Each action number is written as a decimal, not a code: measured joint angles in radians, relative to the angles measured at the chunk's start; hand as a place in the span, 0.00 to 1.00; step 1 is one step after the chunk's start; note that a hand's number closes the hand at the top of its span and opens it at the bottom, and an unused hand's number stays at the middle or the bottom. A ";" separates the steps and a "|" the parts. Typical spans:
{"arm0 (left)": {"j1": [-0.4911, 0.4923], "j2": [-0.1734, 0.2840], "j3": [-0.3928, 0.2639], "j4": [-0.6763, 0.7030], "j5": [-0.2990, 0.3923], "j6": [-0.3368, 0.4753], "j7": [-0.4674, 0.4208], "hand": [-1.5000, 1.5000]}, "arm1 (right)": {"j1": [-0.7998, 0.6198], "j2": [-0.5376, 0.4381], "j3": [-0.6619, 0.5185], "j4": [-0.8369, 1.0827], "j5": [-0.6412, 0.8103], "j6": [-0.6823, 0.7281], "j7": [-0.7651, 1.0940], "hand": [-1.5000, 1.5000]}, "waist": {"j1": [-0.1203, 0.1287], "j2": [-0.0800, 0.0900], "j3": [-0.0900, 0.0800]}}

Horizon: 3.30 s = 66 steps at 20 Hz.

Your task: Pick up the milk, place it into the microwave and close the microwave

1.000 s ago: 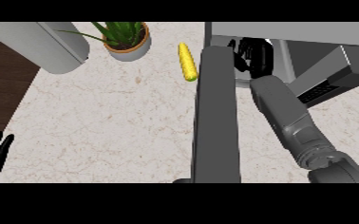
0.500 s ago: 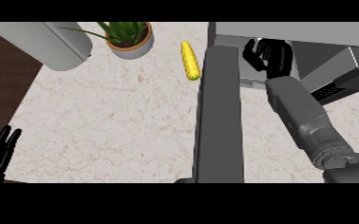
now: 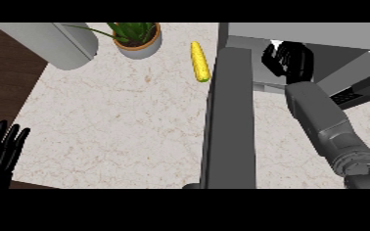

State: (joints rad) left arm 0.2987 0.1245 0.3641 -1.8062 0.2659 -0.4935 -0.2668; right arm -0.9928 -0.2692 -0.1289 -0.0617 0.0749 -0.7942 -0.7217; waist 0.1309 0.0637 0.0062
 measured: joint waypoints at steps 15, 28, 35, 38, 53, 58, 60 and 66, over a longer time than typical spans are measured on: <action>-0.052 0.009 -0.004 0.065 -0.032 0.005 -0.019 0.00 | -0.022 0.042 0.045 0.000 0.056 -0.054 0.024 0.00 | 0.016 0.003 0.000; -0.073 0.003 -0.017 0.108 -0.063 0.003 -0.051 0.00 | -0.028 0.083 0.055 0.005 0.074 -0.047 0.036 0.00 | 0.000 -0.008 -0.001; -0.058 0.008 -0.002 0.117 -0.070 -0.003 -0.083 0.00 | -0.016 0.089 0.042 -0.011 0.064 -0.012 0.016 0.00 | -0.017 -0.017 -0.001; -0.042 -0.005 -0.009 0.109 -0.080 0.000 -0.093 0.00 | 0.004 0.088 0.031 -0.020 0.056 0.006 -0.003 0.00 | -0.026 -0.021 -0.001; 0.069 -0.061 -0.044 0.002 -0.108 -0.002 -0.096 0.00 | 0.133 0.114 -0.059 -0.084 -0.036 0.287 -0.173 0.00 | -0.077 -0.045 -0.003; 0.112 -0.062 -0.083 -0.021 -0.112 -0.057 -0.097 0.00 | 0.194 0.166 -0.073 -0.112 -0.061 0.371 -0.224 0.00 | -0.098 -0.053 -0.004; 0.126 -0.066 -0.102 -0.025 -0.108 -0.081 -0.100 0.00 | 0.229 0.184 -0.073 -0.122 -0.068 0.426 -0.247 0.00 | -0.105 -0.056 -0.004; 0.130 -0.085 -0.171 -0.036 -0.122 -0.122 -0.092 0.00 | 0.327 0.233 -0.052 -0.180 -0.081 0.581 -0.288 0.00 | -0.128 -0.065 -0.006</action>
State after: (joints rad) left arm 0.4291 0.0397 0.1936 -1.8426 0.1440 -0.6159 -0.3590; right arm -0.6656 -0.0366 -0.1810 -0.2419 -0.0061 -0.2131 -1.0093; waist 0.0033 -0.0011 0.0004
